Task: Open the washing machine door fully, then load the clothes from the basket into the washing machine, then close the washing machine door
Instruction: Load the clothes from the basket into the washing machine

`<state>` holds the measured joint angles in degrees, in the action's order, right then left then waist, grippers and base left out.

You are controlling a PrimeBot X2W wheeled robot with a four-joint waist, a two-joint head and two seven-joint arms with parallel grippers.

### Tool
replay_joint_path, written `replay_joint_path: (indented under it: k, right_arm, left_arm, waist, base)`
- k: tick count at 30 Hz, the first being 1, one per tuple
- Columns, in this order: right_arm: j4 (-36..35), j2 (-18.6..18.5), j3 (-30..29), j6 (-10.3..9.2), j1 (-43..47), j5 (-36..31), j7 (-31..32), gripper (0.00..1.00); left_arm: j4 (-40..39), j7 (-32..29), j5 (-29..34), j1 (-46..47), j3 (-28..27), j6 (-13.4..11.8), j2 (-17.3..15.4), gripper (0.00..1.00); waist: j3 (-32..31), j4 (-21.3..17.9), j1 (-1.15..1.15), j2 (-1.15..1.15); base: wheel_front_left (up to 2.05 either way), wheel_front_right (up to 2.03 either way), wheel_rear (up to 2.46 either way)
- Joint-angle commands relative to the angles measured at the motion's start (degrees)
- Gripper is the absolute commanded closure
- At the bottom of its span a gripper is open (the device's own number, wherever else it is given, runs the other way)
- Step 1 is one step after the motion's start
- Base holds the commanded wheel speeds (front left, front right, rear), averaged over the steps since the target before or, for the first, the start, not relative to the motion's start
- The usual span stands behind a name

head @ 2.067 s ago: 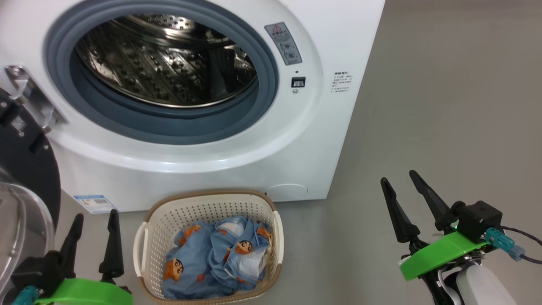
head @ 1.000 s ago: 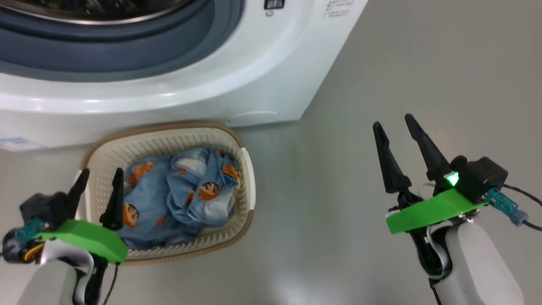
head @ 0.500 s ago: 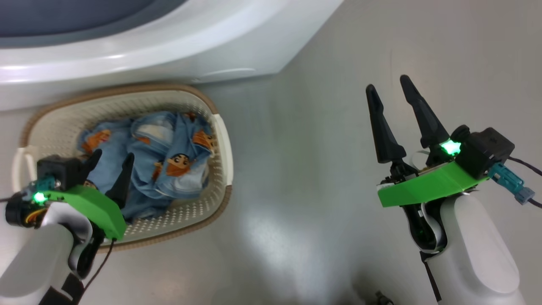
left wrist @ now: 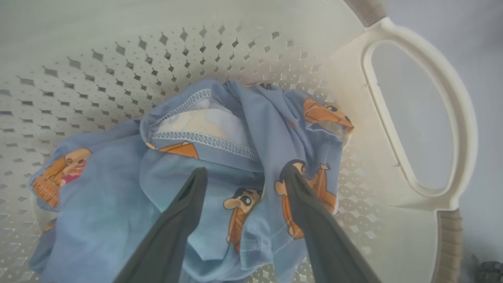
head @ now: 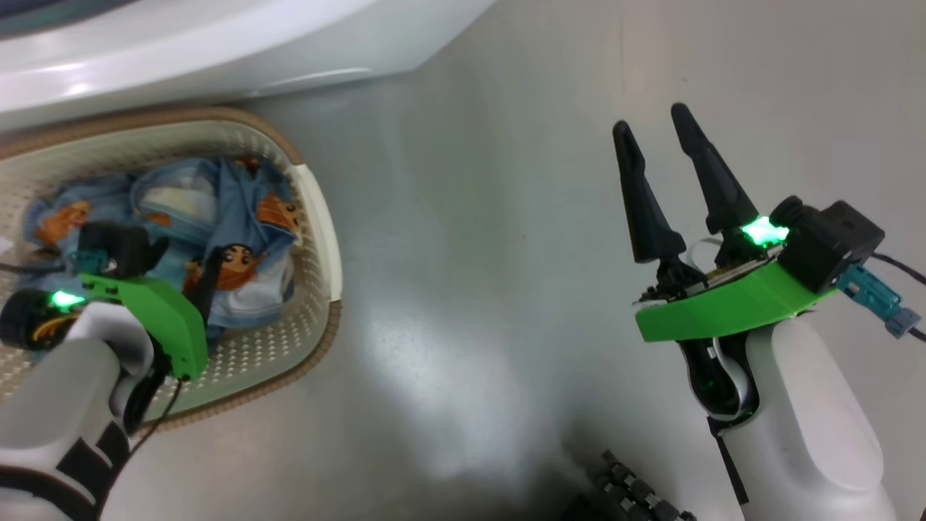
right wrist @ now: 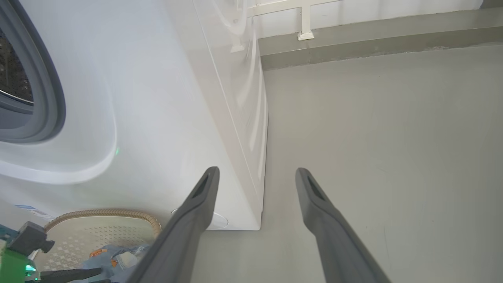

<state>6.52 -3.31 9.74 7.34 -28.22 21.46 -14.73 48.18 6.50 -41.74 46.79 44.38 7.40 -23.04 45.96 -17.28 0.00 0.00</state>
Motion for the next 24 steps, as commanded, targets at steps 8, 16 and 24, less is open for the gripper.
replay_joint_path:
  k: [8,16,24]
  right_arm:
    - [-2.2,0.4,2.1,0.14,0.5,1.7,-0.3,0.0]
    - [-2.5,0.4,3.1,0.14,1.0,2.8,-0.3,0.0]
    - [-2.9,0.4,3.5,0.14,1.0,3.1,-0.3,0.0]
  left_arm:
    - [6.6,-2.3,-2.9,5.6,2.9,0.1,-2.8,0.0]
    - [7.2,-7.8,-9.1,8.1,7.7,0.1,-3.1,0.0]
    - [7.3,-10.6,-12.6,10.0,13.0,0.1,-4.2,0.66]
  waist:
    - [4.0,-3.6,0.0,0.0]
    - [4.9,-5.1,0.0,0.0]
    - [5.3,-5.5,0.0,0.0]
  base:
    - [0.0,0.0,0.0]
    - [0.0,0.0,0.0]
    - [0.0,0.0,0.0]
